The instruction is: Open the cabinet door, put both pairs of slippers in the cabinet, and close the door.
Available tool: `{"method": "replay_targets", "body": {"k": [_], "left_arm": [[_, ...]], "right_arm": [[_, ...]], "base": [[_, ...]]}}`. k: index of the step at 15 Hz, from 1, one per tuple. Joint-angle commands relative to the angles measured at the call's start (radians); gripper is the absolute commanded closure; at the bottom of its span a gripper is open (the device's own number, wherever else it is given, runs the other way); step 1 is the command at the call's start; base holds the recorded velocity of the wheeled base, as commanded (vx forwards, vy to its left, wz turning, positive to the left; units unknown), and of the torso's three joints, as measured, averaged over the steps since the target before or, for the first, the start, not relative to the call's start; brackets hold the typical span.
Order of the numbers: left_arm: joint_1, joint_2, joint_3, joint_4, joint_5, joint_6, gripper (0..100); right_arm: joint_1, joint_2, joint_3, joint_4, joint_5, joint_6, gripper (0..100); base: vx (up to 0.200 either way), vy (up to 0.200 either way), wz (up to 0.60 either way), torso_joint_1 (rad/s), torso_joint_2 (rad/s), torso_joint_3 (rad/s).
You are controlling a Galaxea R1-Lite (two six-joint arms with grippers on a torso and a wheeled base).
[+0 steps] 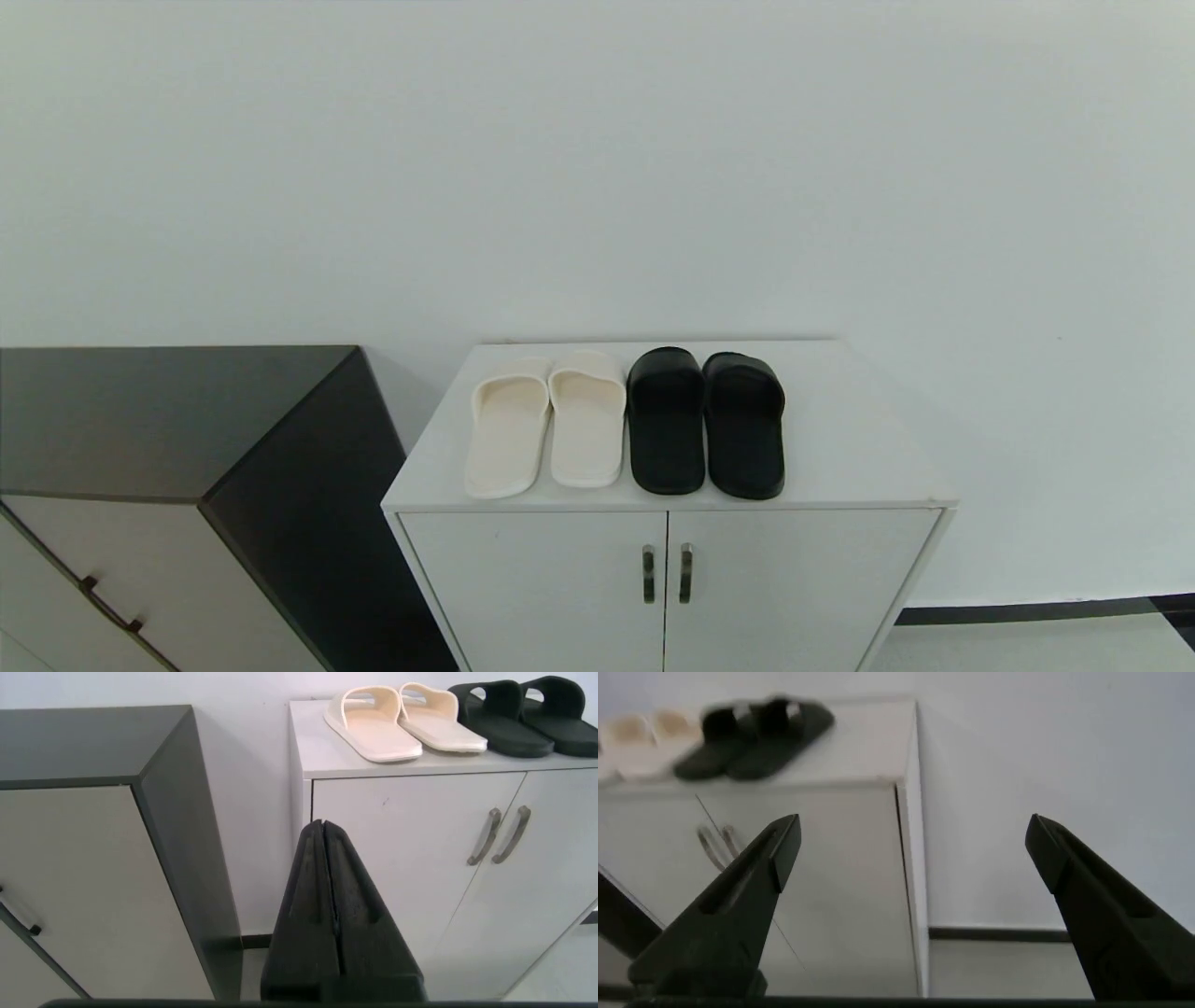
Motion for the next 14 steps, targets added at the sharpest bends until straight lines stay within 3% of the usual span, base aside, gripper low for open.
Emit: {"method": "replay_targets", "body": {"k": [1,3,5,6,7,9,10,14], "left_arm": [[0.000,0.001,0.000,0.000,-0.001,0.001,100],[0.000,0.001,-0.001,0.001,-0.001,-0.001,100],[0.000,0.001,-0.001,0.001,-0.001,-0.001,100],[0.000,0.001,-0.001,0.001,-0.001,0.001,100],[0.000,0.001,-0.001,0.001,-0.001,0.001,100],[0.000,0.001,-0.001,0.001,-0.001,-0.001,100],[0.000,0.001,-0.001,0.001,-0.003,-0.001,100],[0.000,0.001,-0.001,0.001,-0.003,0.001,100]], "right_arm": [[0.017,0.318,-0.274,0.008,0.071,0.094,0],[0.076,0.523,-0.234,-0.034,0.133,0.077,0],[0.254,0.735,-0.211,-0.242,0.107,0.107,0],[0.306,0.816,-0.214,-0.314,0.071,0.121,0],[0.445,0.936,-0.236,-0.419,0.004,0.178,0],[0.652,1.079,-0.314,-0.475,-0.143,0.314,0],[0.699,1.146,-0.359,-0.477,-0.183,0.324,0],[0.725,1.435,-0.573,-0.491,-0.315,0.322,0]], "base": [[0.000,0.000,0.00,0.000,0.00,0.000],[0.000,0.000,0.00,0.000,0.00,0.000],[0.000,0.000,0.00,0.000,0.00,0.000],[0.000,0.000,0.00,0.000,0.00,0.000],[0.000,0.000,0.00,0.000,0.00,0.000],[0.000,0.000,0.00,0.000,0.00,0.000],[0.000,0.000,0.00,0.000,0.00,0.000],[0.000,0.000,0.00,0.000,0.00,0.000]]}}
